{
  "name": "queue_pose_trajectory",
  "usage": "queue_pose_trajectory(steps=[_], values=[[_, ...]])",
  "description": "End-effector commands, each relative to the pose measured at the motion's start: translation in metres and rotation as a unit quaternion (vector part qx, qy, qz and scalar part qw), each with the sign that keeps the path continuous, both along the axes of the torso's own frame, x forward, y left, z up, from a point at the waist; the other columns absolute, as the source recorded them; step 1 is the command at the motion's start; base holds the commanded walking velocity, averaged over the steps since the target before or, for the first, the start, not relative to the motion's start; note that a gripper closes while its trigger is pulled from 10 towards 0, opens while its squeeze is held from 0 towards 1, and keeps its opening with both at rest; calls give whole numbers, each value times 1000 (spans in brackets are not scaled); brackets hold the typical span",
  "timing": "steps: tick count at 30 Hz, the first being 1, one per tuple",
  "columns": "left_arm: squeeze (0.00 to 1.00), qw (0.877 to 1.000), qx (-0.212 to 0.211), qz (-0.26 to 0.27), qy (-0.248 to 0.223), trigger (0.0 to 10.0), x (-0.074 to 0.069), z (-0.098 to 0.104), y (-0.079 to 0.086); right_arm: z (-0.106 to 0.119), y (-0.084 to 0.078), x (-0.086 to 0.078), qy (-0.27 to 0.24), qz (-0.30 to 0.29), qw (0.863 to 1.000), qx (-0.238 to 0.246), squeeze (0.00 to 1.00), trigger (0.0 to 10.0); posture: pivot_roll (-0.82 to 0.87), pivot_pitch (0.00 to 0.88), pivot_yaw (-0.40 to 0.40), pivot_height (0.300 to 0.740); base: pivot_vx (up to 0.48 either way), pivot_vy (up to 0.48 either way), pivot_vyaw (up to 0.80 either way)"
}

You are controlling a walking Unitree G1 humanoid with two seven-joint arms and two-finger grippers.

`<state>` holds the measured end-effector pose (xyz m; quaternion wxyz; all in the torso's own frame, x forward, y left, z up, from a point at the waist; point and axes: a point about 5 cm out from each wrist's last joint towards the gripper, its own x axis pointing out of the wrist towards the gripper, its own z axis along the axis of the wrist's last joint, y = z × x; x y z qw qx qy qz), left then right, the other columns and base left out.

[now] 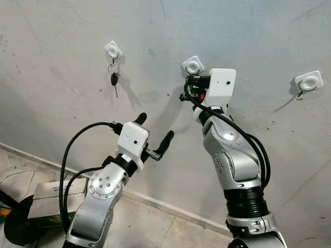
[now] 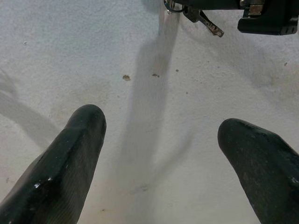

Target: Hang keys on a hook

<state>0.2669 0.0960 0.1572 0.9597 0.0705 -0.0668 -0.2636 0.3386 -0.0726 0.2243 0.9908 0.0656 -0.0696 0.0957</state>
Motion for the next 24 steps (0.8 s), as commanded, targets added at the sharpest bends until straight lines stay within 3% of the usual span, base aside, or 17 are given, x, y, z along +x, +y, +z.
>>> queue_pose_trajectory(steps=[1, 24], values=[[0, 1000, 5, -5, -1, 10000, 0, 1, -1, -7, -3, 3, 21, -12, 1000, -2, 0, 10000, 84, 0, 10, 740, 0, 0, 0], [0, 1000, 6, -9, 7, 10000, 0, -1, -2, -32, -9, 5, 120, -29, 991, 57, 0, 10000, 83, 0, 11, 740, 0, 0, 0]])
